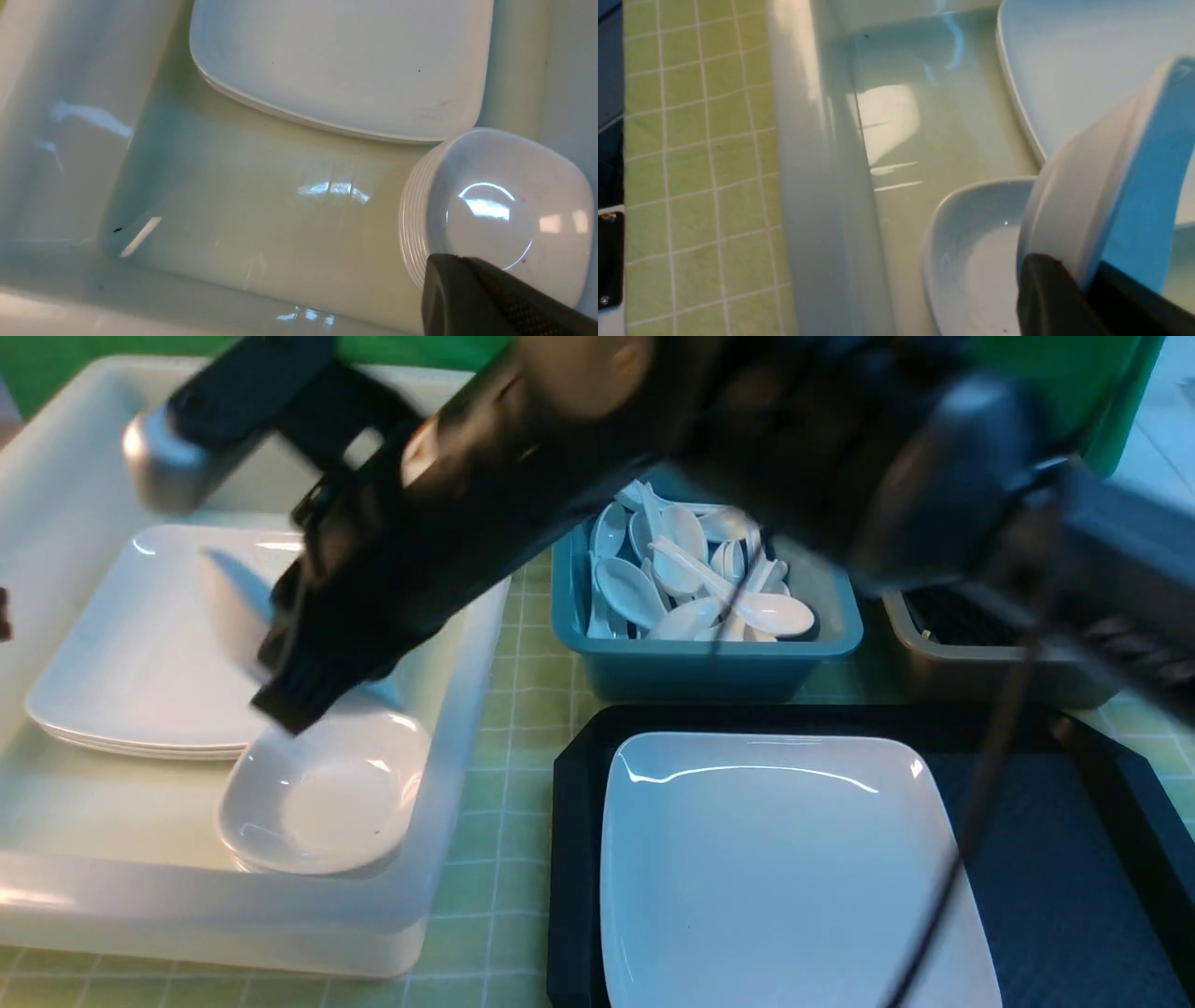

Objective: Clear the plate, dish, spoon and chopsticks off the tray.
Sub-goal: Use the right arm to put the small plate into the large storage box on the left, then use the right arm to grab a plate from the dinner plate

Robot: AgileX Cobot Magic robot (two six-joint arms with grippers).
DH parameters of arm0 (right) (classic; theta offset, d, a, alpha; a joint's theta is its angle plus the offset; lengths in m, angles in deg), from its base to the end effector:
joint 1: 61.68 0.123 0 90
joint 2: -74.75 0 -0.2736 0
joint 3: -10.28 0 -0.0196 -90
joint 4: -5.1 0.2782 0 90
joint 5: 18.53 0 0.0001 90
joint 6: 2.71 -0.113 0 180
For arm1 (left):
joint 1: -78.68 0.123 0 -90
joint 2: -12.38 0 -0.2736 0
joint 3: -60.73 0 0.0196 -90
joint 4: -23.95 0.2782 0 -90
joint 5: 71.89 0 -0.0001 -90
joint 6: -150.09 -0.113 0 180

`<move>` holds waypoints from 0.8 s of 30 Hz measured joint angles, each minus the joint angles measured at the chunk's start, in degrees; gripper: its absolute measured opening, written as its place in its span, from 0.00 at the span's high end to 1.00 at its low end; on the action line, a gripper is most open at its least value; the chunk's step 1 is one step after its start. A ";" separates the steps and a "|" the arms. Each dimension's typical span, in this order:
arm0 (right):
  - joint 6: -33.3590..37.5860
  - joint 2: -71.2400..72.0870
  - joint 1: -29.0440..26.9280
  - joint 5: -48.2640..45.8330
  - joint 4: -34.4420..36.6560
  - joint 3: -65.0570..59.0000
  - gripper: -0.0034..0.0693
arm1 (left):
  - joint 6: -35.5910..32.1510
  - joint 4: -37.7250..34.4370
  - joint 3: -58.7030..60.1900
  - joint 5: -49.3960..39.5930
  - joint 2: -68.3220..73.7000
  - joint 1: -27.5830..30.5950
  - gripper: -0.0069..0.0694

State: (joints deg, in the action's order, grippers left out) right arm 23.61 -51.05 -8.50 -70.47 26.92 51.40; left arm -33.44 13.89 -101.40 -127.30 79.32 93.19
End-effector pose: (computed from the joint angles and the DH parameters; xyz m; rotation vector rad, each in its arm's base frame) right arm 0.2805 0.4298 0.3144 -1.4321 1.9422 0.6889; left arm 0.2366 0.0444 0.3339 -0.2898 2.4121 -0.0794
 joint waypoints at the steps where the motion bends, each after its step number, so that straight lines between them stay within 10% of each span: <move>1: 0.00 -2.41 0.54 -0.39 -0.88 1.21 0.91 | -1.87 -2.48 0.00 -0.38 -0.43 1.40 0.93; 7: -0.90 -6.22 0.93 -1.75 -3.87 1.75 0.83 | -5.20 -6.73 0.00 -0.84 -1.80 2.51 0.93; 13: -5.95 -5.44 0.98 -5.07 -4.84 2.56 0.37 | -7.82 -10.43 0.00 -0.84 -2.16 2.66 0.93; 16: -6.84 -3.51 0.66 -10.26 -6.83 4.78 0.31 | -9.04 -11.72 0.00 -1.04 -2.16 2.53 0.93; 24: -14.51 9.59 -10.30 -16.50 -19.38 5.74 0.85 | -11.73 -13.76 0.26 -2.47 -2.21 -7.32 0.93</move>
State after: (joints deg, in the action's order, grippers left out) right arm 9.10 -41.46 -18.80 -86.97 7.54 57.14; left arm -45.17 0.13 -101.14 -129.77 77.10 85.87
